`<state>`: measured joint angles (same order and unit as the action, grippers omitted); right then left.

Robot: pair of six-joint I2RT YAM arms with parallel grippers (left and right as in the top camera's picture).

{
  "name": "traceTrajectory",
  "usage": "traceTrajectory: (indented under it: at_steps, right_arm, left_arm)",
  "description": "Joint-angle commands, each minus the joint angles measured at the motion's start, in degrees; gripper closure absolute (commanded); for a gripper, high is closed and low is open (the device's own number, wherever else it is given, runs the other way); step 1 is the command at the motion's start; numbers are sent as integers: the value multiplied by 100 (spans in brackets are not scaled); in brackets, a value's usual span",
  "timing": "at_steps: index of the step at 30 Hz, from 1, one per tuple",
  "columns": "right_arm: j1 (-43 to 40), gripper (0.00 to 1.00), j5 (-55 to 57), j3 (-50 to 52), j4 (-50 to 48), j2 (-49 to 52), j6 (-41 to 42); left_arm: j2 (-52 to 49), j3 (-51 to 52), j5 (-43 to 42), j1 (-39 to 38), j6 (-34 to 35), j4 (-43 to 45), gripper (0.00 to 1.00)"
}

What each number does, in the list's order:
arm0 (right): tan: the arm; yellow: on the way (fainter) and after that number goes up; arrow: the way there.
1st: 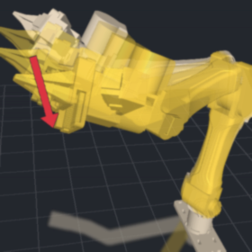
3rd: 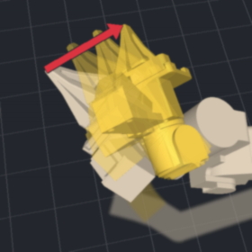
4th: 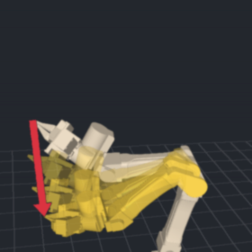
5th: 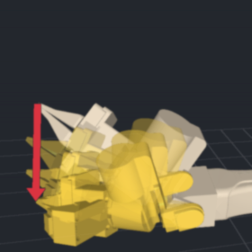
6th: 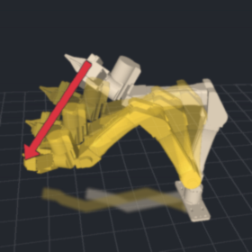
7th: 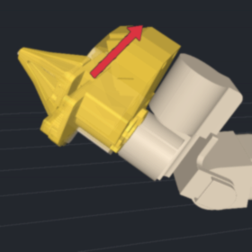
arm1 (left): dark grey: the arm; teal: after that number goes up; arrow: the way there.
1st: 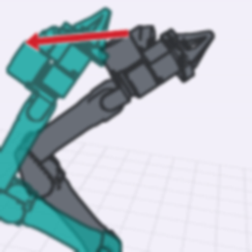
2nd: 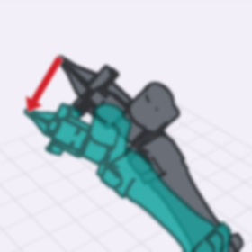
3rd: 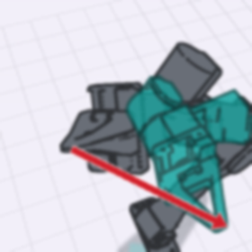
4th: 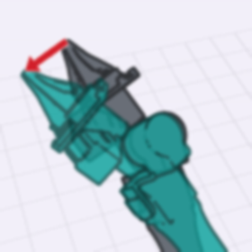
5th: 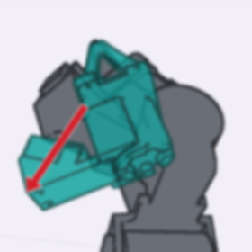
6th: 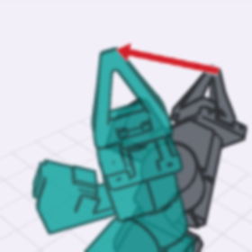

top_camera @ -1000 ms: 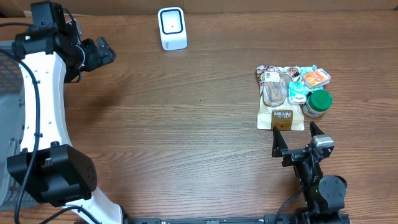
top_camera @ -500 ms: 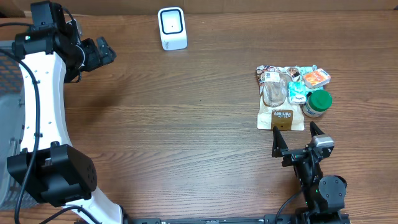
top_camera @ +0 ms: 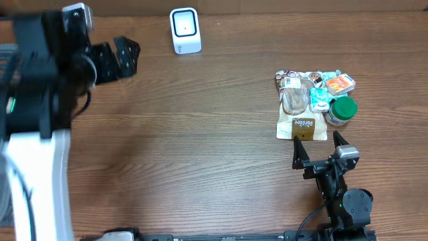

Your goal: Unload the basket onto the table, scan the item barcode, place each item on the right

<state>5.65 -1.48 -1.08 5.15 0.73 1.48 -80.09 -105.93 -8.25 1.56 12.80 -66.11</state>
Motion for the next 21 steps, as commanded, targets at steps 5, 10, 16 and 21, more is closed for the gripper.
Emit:
traceTrajectory:
  at_steps: [5,10,16,21]
  right_arm:
    - [-31,0,35,61,-33,-57,-2]
    - [-31,0,35,61,-33,-57,-2]
    - [-31,0,35,61,-33,-57,-2]
    - [-31,0,35,61,-33,-57,-2]
  left_arm:
    - [1237,632,831,-122,-813,-501,1]
    - [2262,2269,815,-122,-811,791,0]
    - [3654,4760,678,-122,-894,3440,1]
    - [4795,6730,673,-122,-1434,5698,1]
